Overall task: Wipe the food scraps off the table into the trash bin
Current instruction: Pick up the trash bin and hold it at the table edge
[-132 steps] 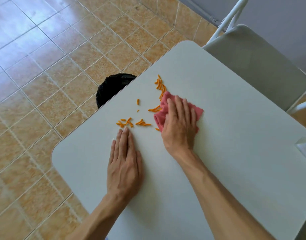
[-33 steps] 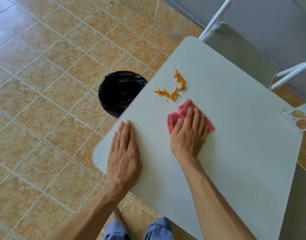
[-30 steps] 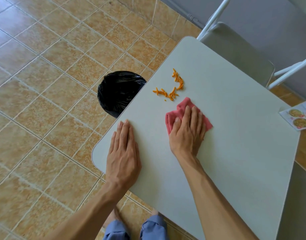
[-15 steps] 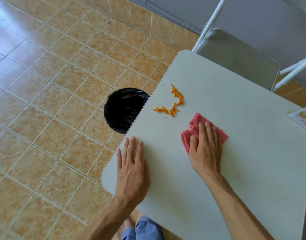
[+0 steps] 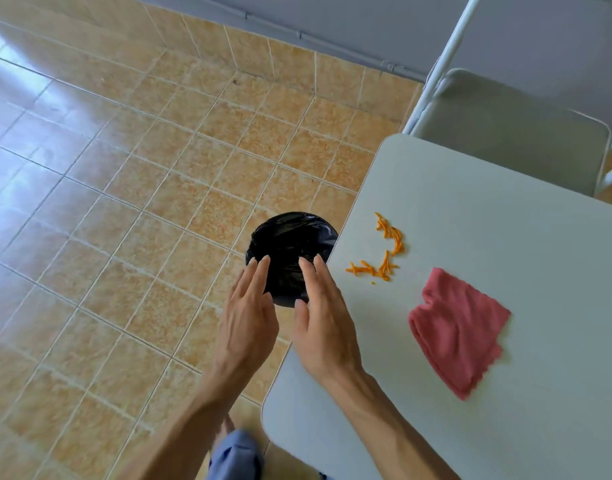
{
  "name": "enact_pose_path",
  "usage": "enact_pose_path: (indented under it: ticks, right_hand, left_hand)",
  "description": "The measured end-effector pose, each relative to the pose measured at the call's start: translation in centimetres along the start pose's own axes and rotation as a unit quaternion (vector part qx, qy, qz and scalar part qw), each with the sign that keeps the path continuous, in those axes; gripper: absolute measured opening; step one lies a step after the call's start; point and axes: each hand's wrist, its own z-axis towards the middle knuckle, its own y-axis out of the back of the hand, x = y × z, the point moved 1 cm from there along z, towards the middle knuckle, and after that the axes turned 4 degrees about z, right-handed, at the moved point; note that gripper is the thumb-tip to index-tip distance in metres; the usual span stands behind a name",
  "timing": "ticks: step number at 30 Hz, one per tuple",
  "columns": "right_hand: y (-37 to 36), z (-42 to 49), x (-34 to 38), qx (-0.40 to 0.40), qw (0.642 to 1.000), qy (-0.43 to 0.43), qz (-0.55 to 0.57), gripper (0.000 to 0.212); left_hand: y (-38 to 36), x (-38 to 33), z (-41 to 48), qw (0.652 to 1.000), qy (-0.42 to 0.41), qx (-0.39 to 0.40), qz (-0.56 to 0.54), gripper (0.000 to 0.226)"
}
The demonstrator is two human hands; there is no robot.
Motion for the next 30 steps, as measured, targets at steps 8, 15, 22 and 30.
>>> enact_pose_path:
  ticks: [8, 15, 22, 30]
  right_hand:
    - [-6.4, 5.1, 1.8, 0.025, 0.988, -0.152, -0.004, 0.06]
    - [-12.0, 8.8, 0.1, -0.064, 0.955, -0.29, -0.016, 0.057]
    - [-15.6, 12.1, -6.7, -0.21, 0.896, -0.391, -0.008, 0.059]
    - [-20.4, 13.5, -14.6, -0.276, 0.866, -0.417, -0.029, 0.068]
  left_hand:
    - [0.3, 7.5, 5.1, 0.998, -0.008, 0.062, -0.006, 0.058]
    - [-0.8, 13.5, 10.1, 0.99, -0.09, 0.101, -0.044, 0.055]
    - [-4.9, 18.1, 14.3, 0.979, -0.125, 0.161, -0.007, 0.056]
    - [-13.0, 20.8, 18.1, 0.971, -0.092, 0.218, 0.036, 0.063]
